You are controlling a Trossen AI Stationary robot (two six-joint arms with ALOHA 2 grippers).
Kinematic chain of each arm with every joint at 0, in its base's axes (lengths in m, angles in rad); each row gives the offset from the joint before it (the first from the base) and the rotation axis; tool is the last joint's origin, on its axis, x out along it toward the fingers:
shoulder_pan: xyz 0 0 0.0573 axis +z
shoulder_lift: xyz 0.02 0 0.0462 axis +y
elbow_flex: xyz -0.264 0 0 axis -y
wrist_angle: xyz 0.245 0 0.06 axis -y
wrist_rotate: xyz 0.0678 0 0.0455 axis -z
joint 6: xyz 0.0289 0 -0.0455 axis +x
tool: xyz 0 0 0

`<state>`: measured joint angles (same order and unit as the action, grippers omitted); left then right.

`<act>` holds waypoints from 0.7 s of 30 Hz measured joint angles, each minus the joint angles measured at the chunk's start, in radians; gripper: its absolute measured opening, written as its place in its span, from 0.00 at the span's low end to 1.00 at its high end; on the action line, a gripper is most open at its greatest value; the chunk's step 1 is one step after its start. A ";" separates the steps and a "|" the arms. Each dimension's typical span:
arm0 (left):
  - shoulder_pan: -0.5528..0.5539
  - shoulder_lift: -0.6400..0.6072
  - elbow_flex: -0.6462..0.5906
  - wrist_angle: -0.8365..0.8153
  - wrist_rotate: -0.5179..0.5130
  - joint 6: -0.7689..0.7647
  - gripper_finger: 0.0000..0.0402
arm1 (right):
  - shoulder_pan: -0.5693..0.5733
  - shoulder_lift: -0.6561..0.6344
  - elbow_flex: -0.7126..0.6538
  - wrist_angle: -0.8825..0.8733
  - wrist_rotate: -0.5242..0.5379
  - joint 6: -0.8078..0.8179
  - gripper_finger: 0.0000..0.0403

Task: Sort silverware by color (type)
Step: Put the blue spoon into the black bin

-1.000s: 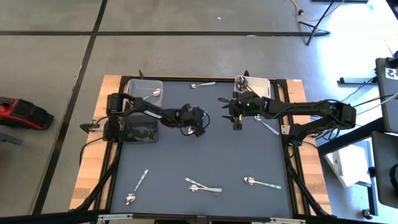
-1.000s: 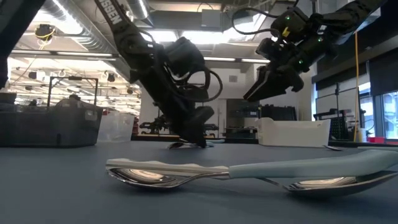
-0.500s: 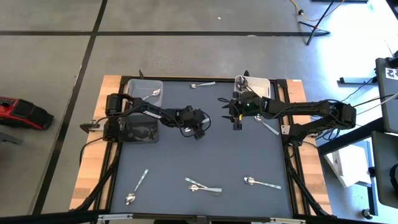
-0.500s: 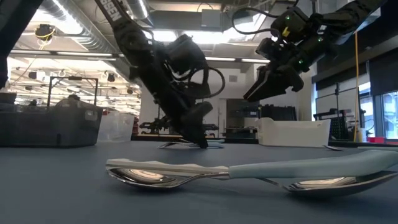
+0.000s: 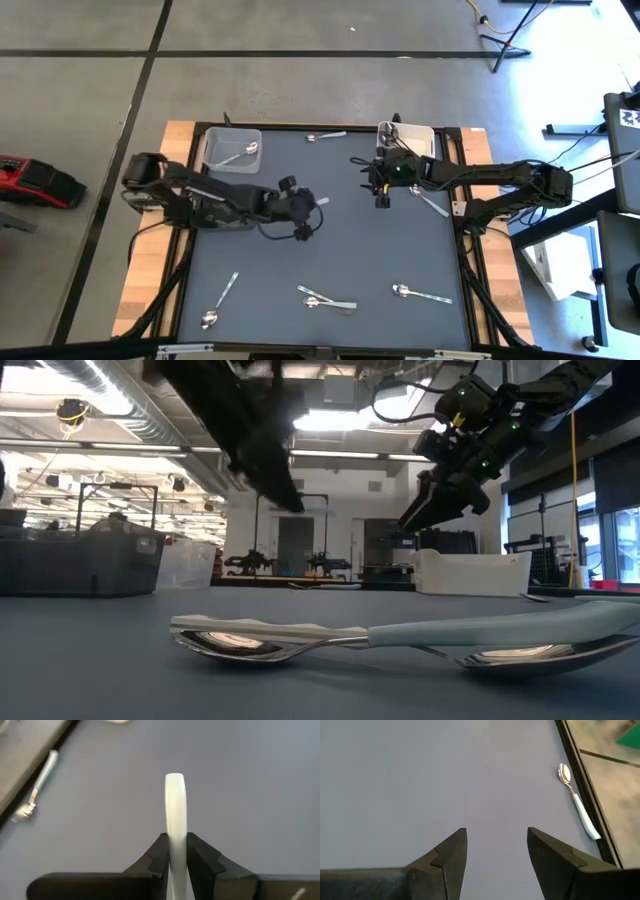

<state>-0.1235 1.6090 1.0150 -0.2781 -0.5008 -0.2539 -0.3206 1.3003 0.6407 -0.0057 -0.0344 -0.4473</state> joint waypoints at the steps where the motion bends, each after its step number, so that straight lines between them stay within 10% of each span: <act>1: -0.021 -0.014 0.000 -0.004 -0.022 -0.002 0.11 | 0.000 0.000 0.000 -0.001 0.000 0.001 0.49; 21: -0.239 -0.325 0.001 -0.603 -0.168 -0.331 0.12 | 0.000 0.000 0.000 0.013 -0.081 0.013 0.49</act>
<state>-0.3624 1.2836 1.0164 -0.8814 -0.6686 -0.5849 -0.3210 1.2999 0.6407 0.0077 -0.1154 -0.4343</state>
